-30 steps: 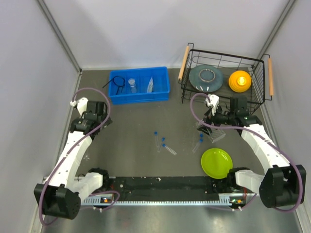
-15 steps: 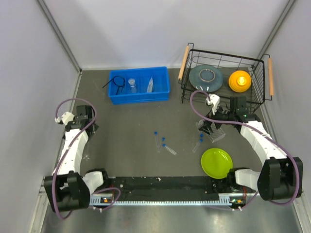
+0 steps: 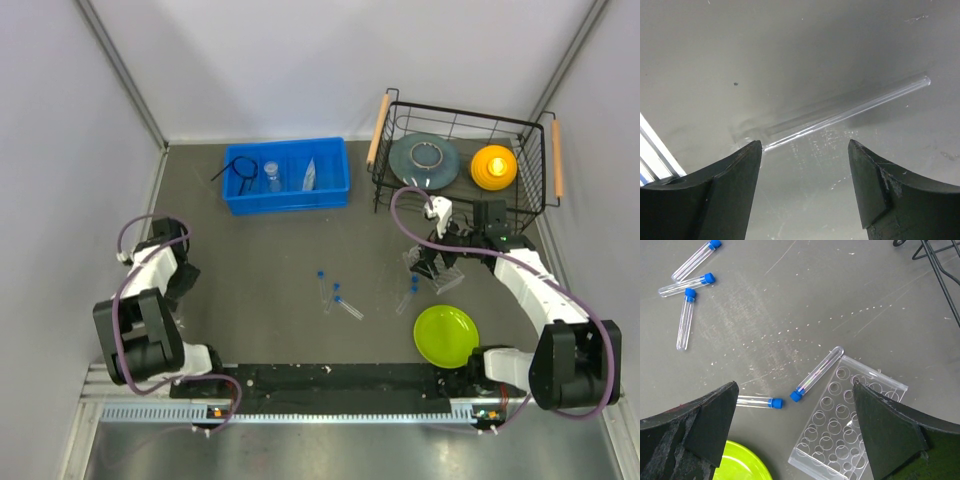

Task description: Organize the chemistry lab equipment

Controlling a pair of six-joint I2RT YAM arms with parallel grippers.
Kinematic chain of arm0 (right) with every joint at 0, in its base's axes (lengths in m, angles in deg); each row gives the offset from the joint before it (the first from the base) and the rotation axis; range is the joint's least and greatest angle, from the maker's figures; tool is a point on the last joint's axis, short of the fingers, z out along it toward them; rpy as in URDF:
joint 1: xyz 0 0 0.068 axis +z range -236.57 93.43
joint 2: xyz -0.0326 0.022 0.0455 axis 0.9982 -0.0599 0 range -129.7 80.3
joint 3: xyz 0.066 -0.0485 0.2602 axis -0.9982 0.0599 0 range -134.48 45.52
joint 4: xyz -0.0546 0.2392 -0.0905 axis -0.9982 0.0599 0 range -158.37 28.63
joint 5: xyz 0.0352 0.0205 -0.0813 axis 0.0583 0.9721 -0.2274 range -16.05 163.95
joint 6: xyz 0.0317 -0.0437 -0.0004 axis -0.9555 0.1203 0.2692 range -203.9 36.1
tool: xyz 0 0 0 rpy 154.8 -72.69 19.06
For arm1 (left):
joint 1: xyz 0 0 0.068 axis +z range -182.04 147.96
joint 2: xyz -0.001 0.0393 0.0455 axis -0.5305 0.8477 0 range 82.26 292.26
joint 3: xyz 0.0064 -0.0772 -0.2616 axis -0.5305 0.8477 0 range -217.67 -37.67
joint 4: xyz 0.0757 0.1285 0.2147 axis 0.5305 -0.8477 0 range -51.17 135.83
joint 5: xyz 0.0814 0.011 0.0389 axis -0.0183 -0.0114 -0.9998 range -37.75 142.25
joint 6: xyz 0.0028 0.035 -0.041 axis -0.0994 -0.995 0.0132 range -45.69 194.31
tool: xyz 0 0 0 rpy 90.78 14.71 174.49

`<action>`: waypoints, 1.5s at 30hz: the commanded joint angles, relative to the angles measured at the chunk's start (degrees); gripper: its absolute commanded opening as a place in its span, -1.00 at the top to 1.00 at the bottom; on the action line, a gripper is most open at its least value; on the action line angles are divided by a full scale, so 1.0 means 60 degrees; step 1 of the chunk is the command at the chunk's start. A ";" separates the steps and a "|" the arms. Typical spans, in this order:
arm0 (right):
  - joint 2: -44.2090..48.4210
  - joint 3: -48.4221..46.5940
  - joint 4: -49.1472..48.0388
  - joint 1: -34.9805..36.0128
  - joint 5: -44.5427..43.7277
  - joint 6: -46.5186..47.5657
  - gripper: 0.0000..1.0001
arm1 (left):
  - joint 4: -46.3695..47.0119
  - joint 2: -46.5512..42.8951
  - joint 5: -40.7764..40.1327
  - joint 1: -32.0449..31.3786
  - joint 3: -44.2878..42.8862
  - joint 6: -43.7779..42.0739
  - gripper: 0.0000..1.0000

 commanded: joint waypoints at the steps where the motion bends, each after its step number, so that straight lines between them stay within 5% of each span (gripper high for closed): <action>1: 0.0011 0.0033 -0.0188 -0.0119 0.0318 0.0160 -0.97 | 0.0325 0.0566 0.0196 0.0177 -0.0253 -0.0182 -0.53; 13: 0.0274 0.0018 -0.0188 -0.0119 0.0436 0.0234 -0.97 | 0.0486 0.1286 0.1060 0.0500 -0.0371 -0.0577 -0.46; 30: 0.0684 -0.0011 -0.0173 -0.0119 0.0509 0.0263 -0.98 | 0.1217 0.1476 0.4048 0.0500 0.0375 -0.1281 0.39; 45: 0.1094 -0.0011 -0.0144 -0.0119 0.0626 0.0365 -0.97 | 0.2054 0.1711 0.6377 0.0441 0.0596 -0.2438 0.82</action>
